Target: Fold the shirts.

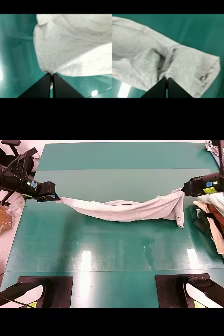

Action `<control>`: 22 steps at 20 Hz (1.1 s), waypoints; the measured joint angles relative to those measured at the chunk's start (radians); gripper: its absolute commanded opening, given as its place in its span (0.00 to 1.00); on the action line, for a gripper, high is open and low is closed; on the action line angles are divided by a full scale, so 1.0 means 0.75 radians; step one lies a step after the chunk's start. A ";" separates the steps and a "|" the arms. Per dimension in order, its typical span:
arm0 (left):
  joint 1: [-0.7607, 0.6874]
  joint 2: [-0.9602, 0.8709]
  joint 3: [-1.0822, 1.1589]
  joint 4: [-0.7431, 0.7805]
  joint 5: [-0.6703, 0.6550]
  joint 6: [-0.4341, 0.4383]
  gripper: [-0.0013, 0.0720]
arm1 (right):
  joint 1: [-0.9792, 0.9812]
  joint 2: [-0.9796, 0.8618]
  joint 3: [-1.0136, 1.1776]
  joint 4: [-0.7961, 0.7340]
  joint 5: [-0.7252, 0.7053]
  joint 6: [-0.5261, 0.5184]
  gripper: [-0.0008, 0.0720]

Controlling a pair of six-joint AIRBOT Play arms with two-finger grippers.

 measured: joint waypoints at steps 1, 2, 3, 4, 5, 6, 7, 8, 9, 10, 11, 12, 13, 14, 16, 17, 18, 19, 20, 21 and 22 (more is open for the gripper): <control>0.000 0.000 0.000 0.035 -0.004 -0.001 0.05 | 0.006 -0.003 -0.015 -0.040 -0.014 0.009 0.03; 0.000 0.000 0.000 0.067 -0.021 -0.001 0.05 | 0.010 -0.004 -0.029 -0.063 -0.012 0.017 0.03; 0.000 0.001 -0.002 0.092 -0.040 -0.001 0.05 | 0.016 -0.005 -0.045 -0.084 0.019 0.036 0.03; 0.000 0.001 -0.008 0.108 -0.060 -0.001 0.05 | 0.023 -0.003 -0.065 -0.099 0.073 0.058 0.03; -0.001 0.001 -0.019 0.121 -0.080 -0.001 0.05 | 0.032 0.007 -0.096 -0.114 0.135 0.083 0.03; -0.002 0.001 -0.037 0.127 -0.107 -0.001 0.05 | 0.041 0.022 -0.133 -0.123 0.203 0.106 0.03; -0.003 0.001 -0.062 0.127 -0.143 -0.001 0.05 | 0.050 0.040 -0.174 -0.129 0.259 0.128 0.03; -0.003 0.001 -0.091 0.126 -0.175 -0.001 0.05 | 0.061 0.066 -0.219 -0.135 0.316 0.154 0.03; -0.003 0.001 -0.125 0.125 -0.206 0.000 0.05 | 0.073 0.093 -0.259 -0.138 0.363 0.176 0.03; -0.003 0.004 -0.165 0.119 -0.229 0.003 0.05 | 0.086 0.123 -0.296 -0.138 0.408 0.201 0.03; -0.003 0.011 -0.209 0.109 -0.242 0.006 0.05 | 0.104 0.158 -0.331 -0.138 0.453 0.232 0.04; -0.003 0.019 -0.251 0.094 -0.250 0.011 0.05 | 0.122 0.191 -0.357 -0.131 0.496 0.261 0.04; -0.003 0.031 -0.296 0.077 -0.251 0.016 0.05 | 0.142 0.227 -0.376 -0.111 0.538 0.294 0.15; -0.003 0.045 -0.336 0.056 -0.251 0.020 0.05 | 0.160 0.262 -0.386 -0.081 0.567 0.328 0.47; -0.003 0.079 -0.411 0.000 -0.246 0.027 0.09 | 0.184 0.321 -0.383 -0.013 0.602 0.403 0.63; -0.003 0.101 -0.442 -0.030 -0.239 0.032 0.41 | 0.191 0.346 -0.372 0.014 0.613 0.442 0.63; -0.003 0.122 -0.465 -0.050 -0.236 0.035 0.65 | 0.197 0.368 -0.356 0.031 0.621 0.479 0.63; -0.003 0.148 -0.484 -0.069 -0.233 0.036 0.71 | 0.201 0.391 -0.333 0.045 0.628 0.513 0.63; -0.003 0.175 -0.496 -0.084 -0.231 0.038 0.71 | 0.204 0.411 -0.306 0.044 0.631 0.543 0.63; -0.003 0.208 -0.505 -0.098 -0.230 0.040 0.71 | 0.207 0.429 -0.279 0.025 0.629 0.566 0.63; -0.003 0.239 -0.507 -0.107 -0.224 0.041 0.71 | 0.208 0.451 -0.252 -0.016 0.608 0.581 0.63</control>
